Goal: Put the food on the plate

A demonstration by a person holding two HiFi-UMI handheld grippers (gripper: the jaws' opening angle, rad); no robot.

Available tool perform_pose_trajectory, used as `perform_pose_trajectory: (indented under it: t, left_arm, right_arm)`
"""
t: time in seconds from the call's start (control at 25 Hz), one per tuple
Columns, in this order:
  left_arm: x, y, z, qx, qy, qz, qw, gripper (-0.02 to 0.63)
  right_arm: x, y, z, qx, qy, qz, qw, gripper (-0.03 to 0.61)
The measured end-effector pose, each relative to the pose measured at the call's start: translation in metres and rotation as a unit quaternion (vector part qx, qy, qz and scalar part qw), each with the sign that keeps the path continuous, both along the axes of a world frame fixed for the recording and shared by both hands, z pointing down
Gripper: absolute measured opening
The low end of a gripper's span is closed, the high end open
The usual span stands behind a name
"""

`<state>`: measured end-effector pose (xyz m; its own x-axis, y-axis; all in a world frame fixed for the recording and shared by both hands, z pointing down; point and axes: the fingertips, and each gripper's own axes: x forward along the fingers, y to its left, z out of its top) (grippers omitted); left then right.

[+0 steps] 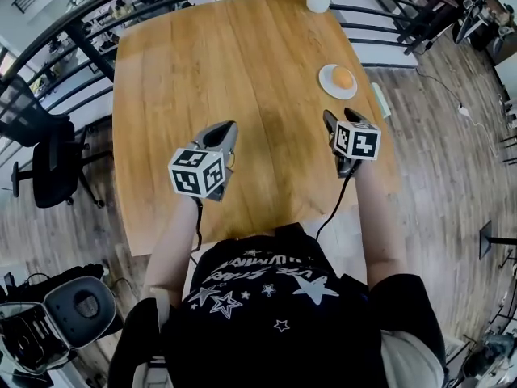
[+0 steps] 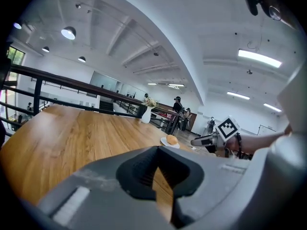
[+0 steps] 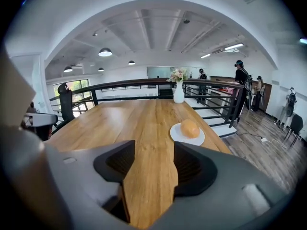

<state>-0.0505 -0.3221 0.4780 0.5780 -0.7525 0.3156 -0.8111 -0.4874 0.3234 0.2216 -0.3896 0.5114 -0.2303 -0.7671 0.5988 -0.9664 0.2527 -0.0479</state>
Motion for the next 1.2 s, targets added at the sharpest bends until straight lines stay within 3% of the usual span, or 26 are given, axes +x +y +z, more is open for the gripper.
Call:
perform_pose_trajectory:
  t: [0.52, 0.68, 0.96, 1.2]
  left_arm:
    - [-0.049, 0.031, 0.000, 0.007, 0.012, 0.068, 0.9976, 0.000]
    - [-0.061, 0.038, 0.006, 0.006, -0.001, 0.094, 0.9955, 0.000]
    - [-0.065, 0.056, 0.017, -0.002, -0.004, 0.129, 0.9917, 0.000]
    - [-0.059, 0.065, 0.029, -0.007, -0.010, 0.148, 0.9889, 0.000]
  right_arm:
    - [-0.058, 0.076, 0.002, -0.002, -0.033, 0.063, 0.998, 0.134]
    - [-0.068, 0.101, -0.001, 0.004, -0.024, 0.095, 0.995, 0.016]
    - [-0.084, 0.150, 0.006, -0.010, -0.040, 0.108, 0.993, 0.003]
    - [-0.096, 0.165, 0.010, -0.010, -0.031, 0.082, 0.996, 0.003]
